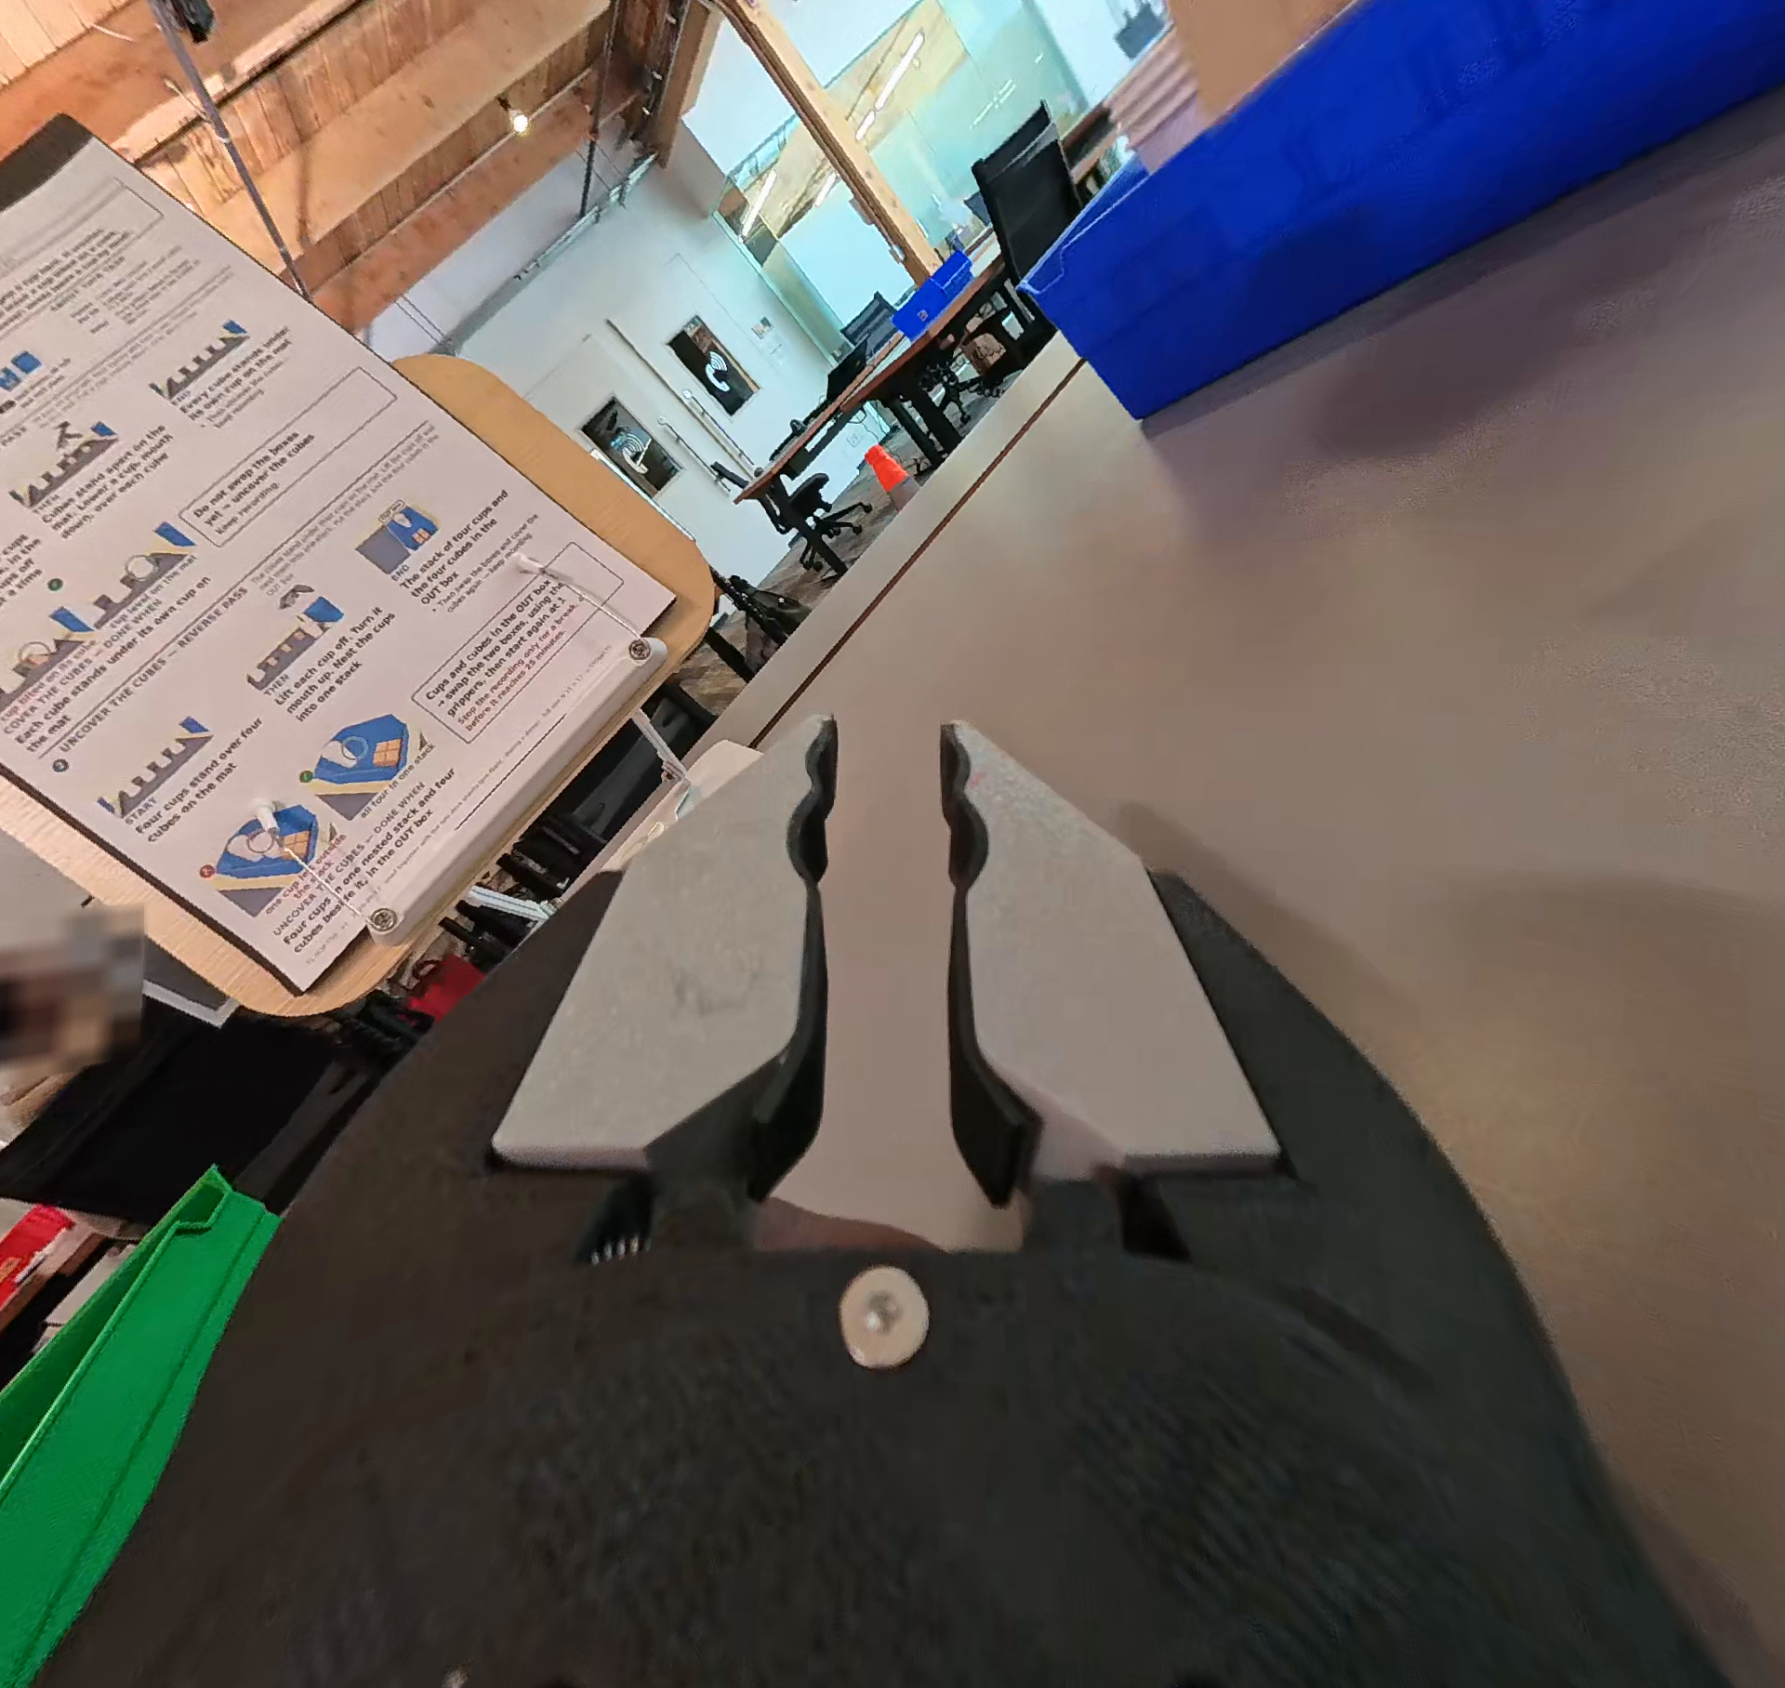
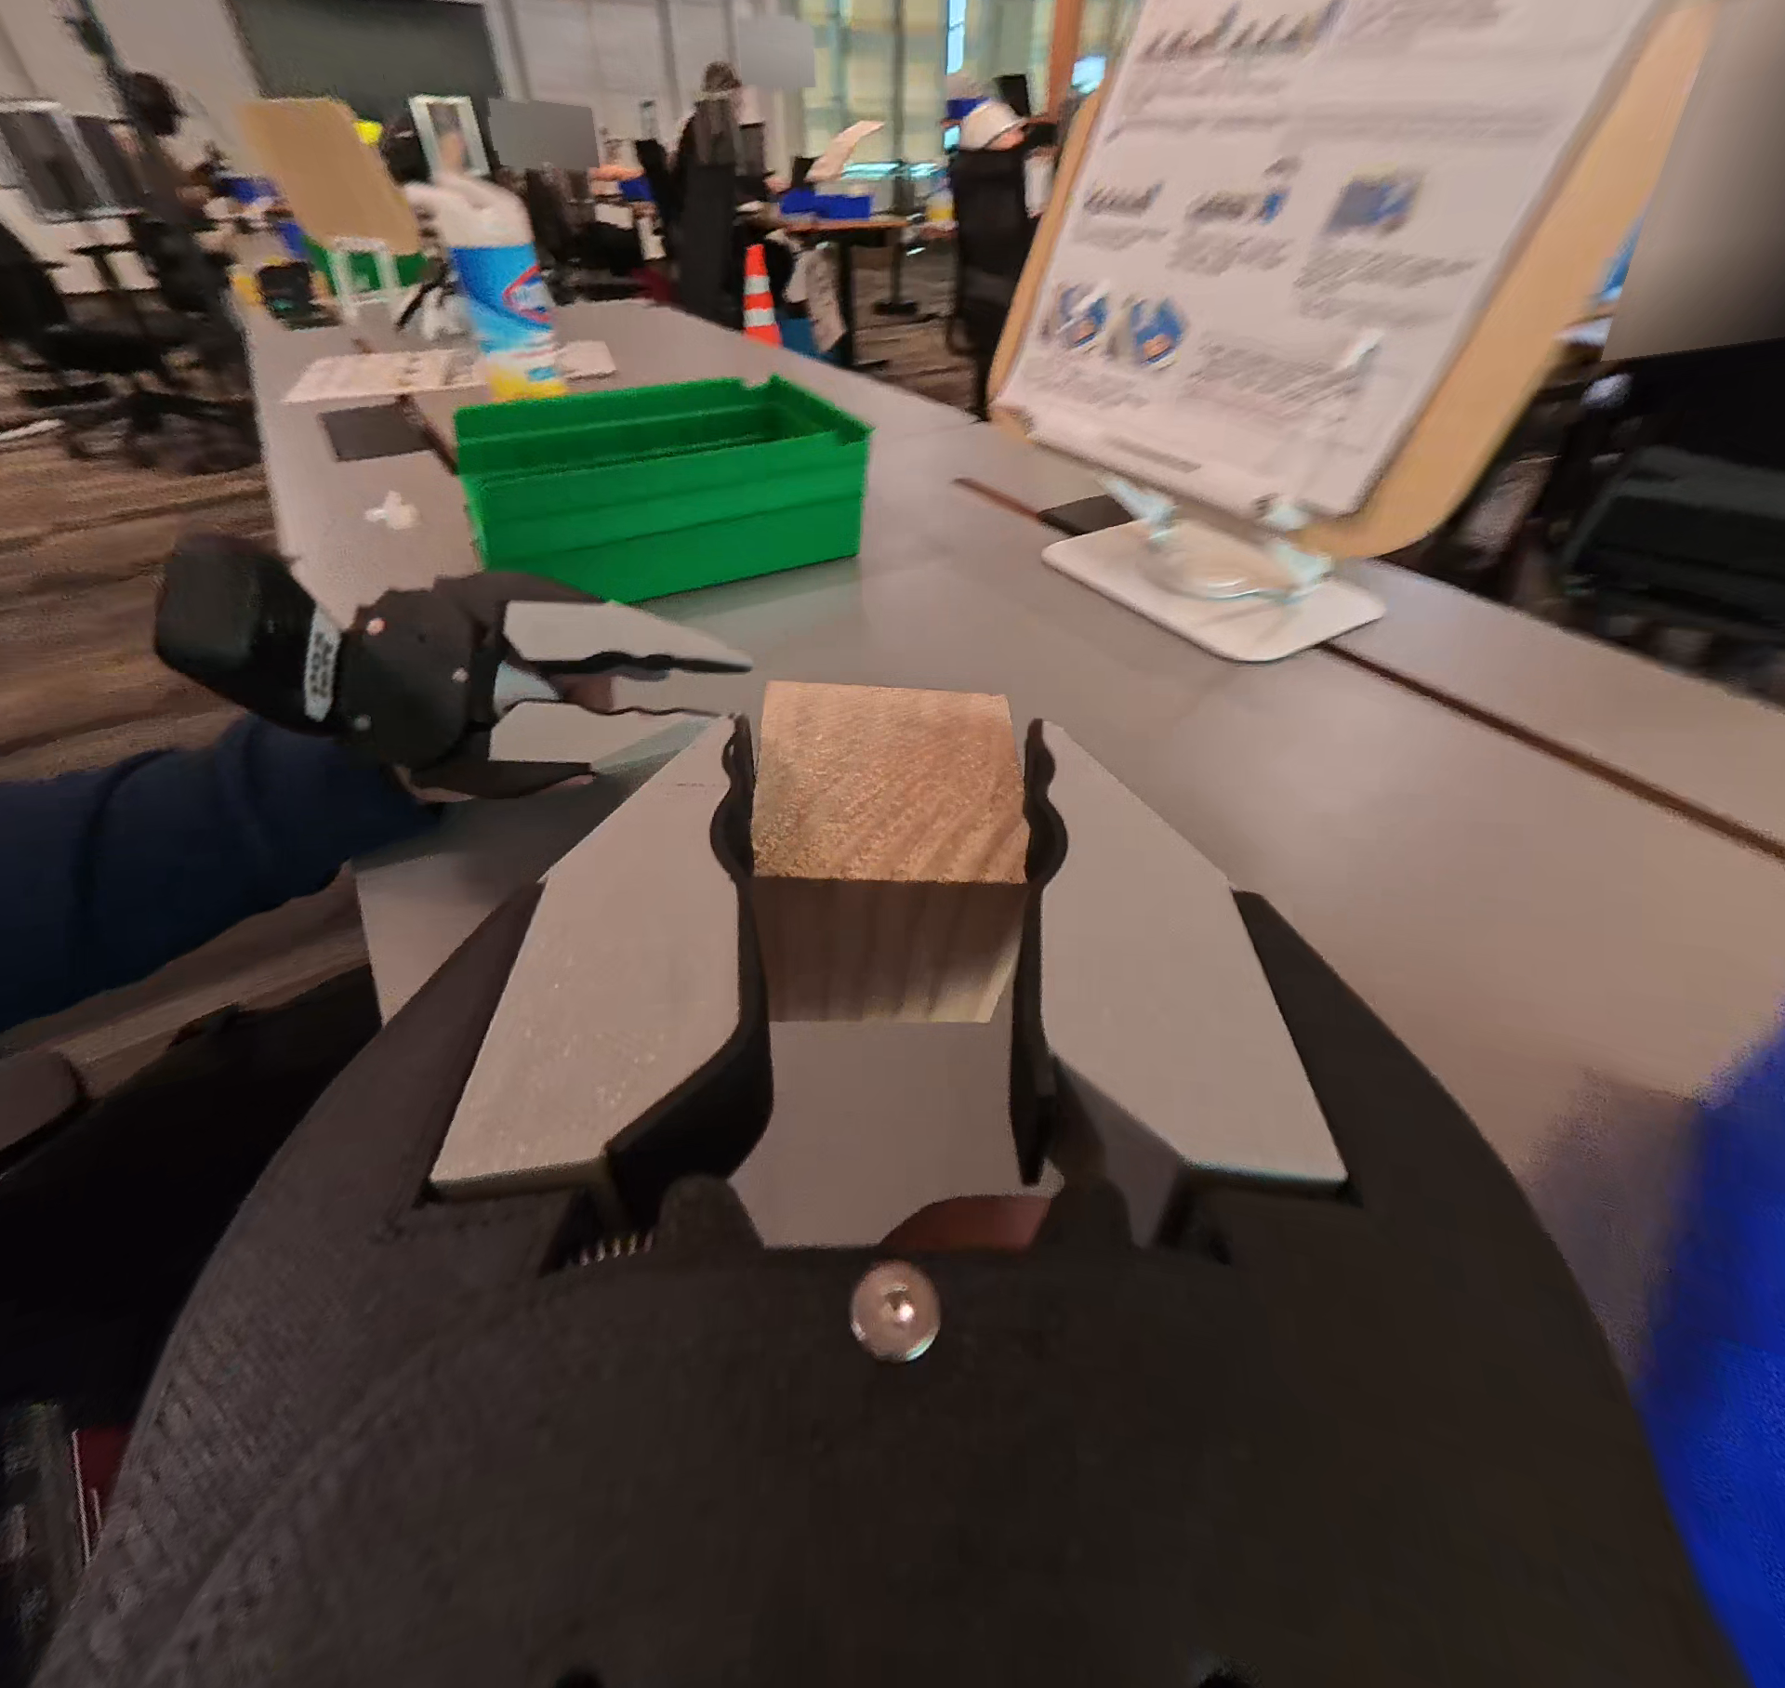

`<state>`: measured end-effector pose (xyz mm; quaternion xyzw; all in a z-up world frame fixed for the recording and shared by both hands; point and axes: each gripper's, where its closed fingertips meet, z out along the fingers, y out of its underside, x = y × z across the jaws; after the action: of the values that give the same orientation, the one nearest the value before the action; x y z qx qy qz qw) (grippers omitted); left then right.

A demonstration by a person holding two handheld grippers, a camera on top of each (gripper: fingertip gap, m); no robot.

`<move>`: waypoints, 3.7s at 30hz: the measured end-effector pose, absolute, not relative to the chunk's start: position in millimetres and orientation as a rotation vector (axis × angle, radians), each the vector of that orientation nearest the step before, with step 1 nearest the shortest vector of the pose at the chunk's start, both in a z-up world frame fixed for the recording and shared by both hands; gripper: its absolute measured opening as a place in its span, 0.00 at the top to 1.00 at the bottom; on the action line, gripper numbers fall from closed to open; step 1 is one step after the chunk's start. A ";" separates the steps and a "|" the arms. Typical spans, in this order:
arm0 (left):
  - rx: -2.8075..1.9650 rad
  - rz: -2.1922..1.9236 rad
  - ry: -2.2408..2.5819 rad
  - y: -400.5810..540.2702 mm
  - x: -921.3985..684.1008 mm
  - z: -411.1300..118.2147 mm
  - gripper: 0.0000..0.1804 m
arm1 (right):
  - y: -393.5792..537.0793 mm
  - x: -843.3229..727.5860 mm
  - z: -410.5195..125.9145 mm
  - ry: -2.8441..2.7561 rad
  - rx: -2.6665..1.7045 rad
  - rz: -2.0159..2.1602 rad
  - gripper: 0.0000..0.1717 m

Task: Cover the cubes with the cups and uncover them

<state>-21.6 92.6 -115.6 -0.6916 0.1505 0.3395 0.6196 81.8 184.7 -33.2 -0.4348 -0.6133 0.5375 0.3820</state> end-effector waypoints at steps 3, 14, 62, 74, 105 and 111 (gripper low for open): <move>-1.589 0.789 0.341 92.0 -22.7 -115.2 0.89 | 253.4 128.9 10.2 -1.419 -1.192 1.200 0.69; -1.602 0.848 0.385 96.2 -21.6 -120.7 0.90 | 419.0 180.8 -104.4 -1.485 -1.743 0.598 0.69; -1.789 0.735 -0.679 -156.5 -161.3 -90.3 0.98 | 209.9 51.6 -145.4 -1.484 -1.569 0.629 0.80; -1.718 0.884 -0.746 -250.0 -113.5 -81.6 0.97 | -87.6 -154.3 -142.1 -1.753 -1.437 0.882 0.74; -1.810 0.414 0.177 122.6 151.3 -74.1 0.96 | 242.0 183.1 -98.5 -1.355 -1.381 0.784 0.64; -1.912 0.154 0.069 173.6 164.6 -130.9 0.83 | 229.0 183.9 -105.0 -1.337 -1.442 0.900 0.64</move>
<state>164.6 173.6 -130.9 -0.8159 0.0294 0.0658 0.5737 183.9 229.0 -105.0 -0.5886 -0.5456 0.3673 0.4701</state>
